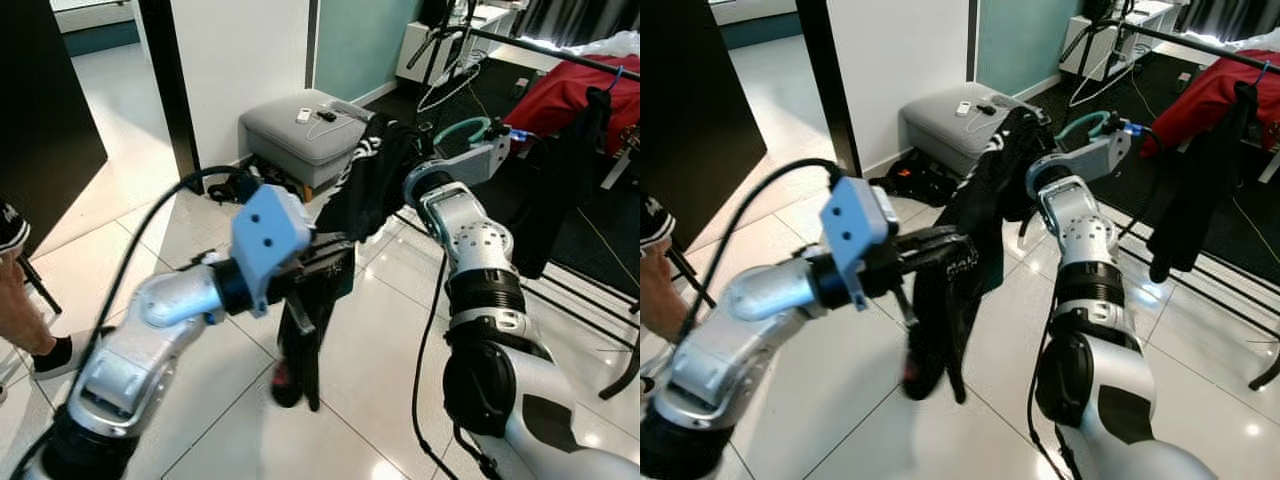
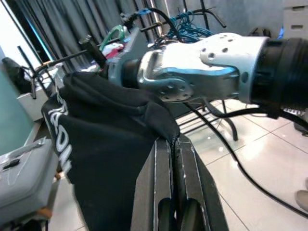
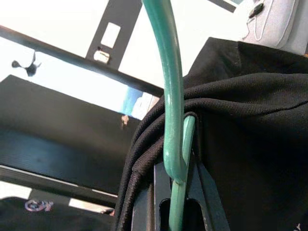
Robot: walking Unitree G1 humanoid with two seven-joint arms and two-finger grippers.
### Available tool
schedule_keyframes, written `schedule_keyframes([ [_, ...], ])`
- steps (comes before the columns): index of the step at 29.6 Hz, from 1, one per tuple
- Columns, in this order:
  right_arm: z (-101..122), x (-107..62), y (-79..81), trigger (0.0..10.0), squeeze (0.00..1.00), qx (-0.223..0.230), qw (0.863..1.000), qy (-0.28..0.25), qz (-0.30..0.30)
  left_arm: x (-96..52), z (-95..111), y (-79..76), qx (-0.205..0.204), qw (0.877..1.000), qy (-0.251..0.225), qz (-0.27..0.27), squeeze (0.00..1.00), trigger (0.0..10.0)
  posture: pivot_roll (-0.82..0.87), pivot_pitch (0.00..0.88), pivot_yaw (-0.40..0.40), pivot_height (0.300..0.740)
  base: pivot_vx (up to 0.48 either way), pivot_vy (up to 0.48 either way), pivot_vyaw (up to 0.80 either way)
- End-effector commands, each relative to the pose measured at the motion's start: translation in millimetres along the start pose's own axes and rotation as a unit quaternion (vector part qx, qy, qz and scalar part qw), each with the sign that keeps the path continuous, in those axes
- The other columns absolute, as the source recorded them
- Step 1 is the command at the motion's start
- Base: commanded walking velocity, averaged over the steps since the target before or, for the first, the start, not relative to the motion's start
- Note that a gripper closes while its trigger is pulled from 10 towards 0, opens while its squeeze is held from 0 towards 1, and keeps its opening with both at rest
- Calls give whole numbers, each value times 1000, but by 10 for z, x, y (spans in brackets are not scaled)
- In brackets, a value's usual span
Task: Hang hanger
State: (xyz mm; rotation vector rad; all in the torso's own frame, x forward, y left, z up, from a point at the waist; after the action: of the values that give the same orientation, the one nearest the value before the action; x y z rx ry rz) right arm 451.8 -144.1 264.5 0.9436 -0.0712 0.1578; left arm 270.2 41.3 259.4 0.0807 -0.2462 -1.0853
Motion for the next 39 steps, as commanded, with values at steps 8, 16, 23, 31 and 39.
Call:
schedule_keyframes([
  [8,162,6,159,10000,0,39,998,-7,56,-170,-90,92,58,997,45,19,0,10000,32,63,-95,740,0,0,0],
  [16,108,-58,372,10000,0,19,991,27,133,-581,-92,673,134,977,102,131,0,10000,23,70,-90,740,0,0,0],
  [23,215,-29,234,10000,0,-2,996,0,92,-677,67,759,150,973,92,147,0,10000,24,75,-90,740,0,0,0],
  [31,382,-9,36,10000,0,4,999,-37,33,-713,30,745,146,974,91,148,0,10000,25,76,-94,740,0,0,0],
  [39,496,-18,-15,10000,0,19,997,-68,20,-577,2,595,131,981,75,119,0,10000,31,76,-94,740,0,0,0],
])
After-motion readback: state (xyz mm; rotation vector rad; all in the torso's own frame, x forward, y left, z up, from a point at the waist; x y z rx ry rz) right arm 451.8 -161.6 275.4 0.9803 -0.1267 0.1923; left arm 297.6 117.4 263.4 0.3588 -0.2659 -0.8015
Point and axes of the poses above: a point about 5 cm out from each wrist's last joint towards the gripper, its own x axis pointing out of the wrist towards the gripper, its own z axis along the axis of the wrist's last joint, y = z × x, the point moved 4 cm from there along x, pointing out of the wrist towards the gripper, and after that the axes turned 15 degrees about -x, right-handed, at the moved point
